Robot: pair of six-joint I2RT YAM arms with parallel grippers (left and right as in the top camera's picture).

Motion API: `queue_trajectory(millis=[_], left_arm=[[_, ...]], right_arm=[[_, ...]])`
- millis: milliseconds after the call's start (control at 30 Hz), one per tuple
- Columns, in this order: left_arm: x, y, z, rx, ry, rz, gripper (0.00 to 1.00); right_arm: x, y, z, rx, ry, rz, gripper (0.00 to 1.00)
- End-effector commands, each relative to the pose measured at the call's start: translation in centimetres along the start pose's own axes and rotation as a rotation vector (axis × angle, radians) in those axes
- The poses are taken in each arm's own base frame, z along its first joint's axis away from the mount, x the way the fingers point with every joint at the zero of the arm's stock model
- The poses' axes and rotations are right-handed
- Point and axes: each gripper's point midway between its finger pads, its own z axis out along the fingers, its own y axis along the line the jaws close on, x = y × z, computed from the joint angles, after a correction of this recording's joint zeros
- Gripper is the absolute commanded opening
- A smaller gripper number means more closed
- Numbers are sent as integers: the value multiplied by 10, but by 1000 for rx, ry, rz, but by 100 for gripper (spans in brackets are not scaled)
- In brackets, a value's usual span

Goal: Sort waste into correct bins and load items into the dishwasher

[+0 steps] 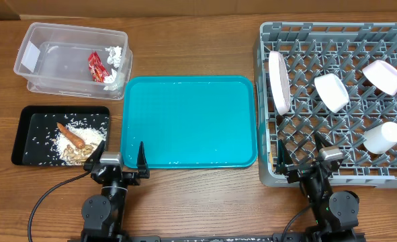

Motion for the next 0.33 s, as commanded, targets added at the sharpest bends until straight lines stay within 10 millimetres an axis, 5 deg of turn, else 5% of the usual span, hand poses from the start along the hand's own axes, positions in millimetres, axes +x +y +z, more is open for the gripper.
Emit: queue_trajectory(millis=[0,300], left_arm=[[0,0,0,6,-9,18,100],[0,0,0,6,-9,18,100]], right_arm=[[2,2,0,-10,-5,3,100],[2,2,0,-9,-5,3,100]])
